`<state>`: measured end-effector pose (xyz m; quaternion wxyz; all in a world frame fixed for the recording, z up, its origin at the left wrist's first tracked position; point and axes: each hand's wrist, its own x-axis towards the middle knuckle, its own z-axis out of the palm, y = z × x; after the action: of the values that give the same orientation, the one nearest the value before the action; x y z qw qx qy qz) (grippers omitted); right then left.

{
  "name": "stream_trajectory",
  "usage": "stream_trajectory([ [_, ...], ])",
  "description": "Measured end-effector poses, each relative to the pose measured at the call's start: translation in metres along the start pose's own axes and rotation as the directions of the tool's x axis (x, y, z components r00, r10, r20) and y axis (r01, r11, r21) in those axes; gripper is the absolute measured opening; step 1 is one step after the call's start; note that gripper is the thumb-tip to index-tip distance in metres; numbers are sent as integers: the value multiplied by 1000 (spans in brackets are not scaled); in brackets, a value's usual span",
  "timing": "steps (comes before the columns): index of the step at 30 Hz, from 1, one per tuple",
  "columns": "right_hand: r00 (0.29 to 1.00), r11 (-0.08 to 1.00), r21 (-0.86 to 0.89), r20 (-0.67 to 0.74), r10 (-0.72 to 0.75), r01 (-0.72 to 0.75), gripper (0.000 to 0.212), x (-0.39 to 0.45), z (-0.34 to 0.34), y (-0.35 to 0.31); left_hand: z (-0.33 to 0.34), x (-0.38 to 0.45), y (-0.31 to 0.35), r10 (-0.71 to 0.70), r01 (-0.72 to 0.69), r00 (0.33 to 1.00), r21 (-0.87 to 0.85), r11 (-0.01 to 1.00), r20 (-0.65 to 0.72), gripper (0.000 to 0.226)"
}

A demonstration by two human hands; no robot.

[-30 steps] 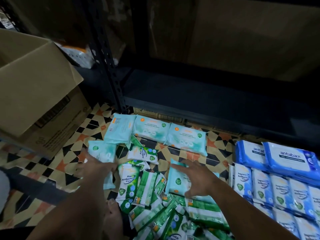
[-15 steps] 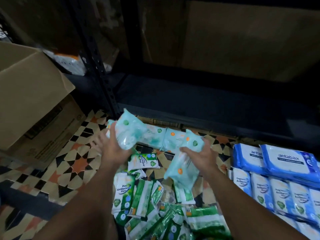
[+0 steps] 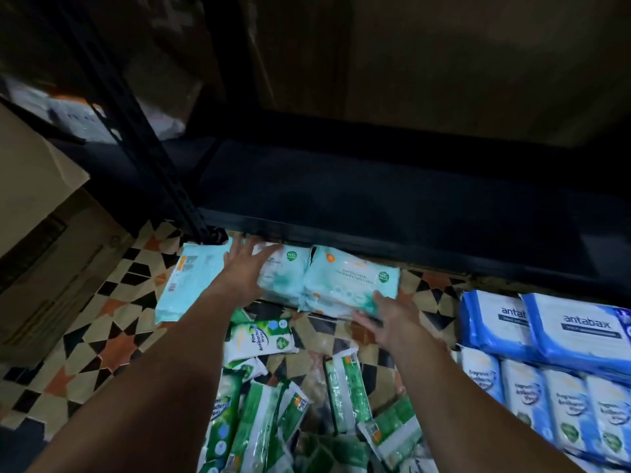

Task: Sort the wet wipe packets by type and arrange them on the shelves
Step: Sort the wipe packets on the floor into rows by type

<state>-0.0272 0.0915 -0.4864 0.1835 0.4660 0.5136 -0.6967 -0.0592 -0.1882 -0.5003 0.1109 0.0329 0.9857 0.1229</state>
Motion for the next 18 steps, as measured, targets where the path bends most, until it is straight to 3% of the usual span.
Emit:
stream_trajectory([
  [2,998,993,-102,-24,-60,57,11,8,-4,4,5,2,-2,23,-23,1000,-21,1000,-10,97],
  [5,981,959,-231,-62,-185,166,23,23,-9,5,11,2,-3,16,-19,998,-39,999,-64,95],
  [8,892,773,-545,-96,-442,325,31,30,-13,3,15,1,-6,28,-33,995,-48,998,-95,96],
  [10,848,648,-671,-55,-527,360,35,30,-17,2,16,1,-9,44,-48,995,-50,998,-89,97],
  [13,819,523,-755,33,-573,395,41,35,-22,4,16,-2,-8,41,-46,997,-79,996,-64,95],
  [18,819,512,-733,107,-563,448,42,31,-26,5,15,-7,2,70,-72,997,-66,995,-37,93],
])
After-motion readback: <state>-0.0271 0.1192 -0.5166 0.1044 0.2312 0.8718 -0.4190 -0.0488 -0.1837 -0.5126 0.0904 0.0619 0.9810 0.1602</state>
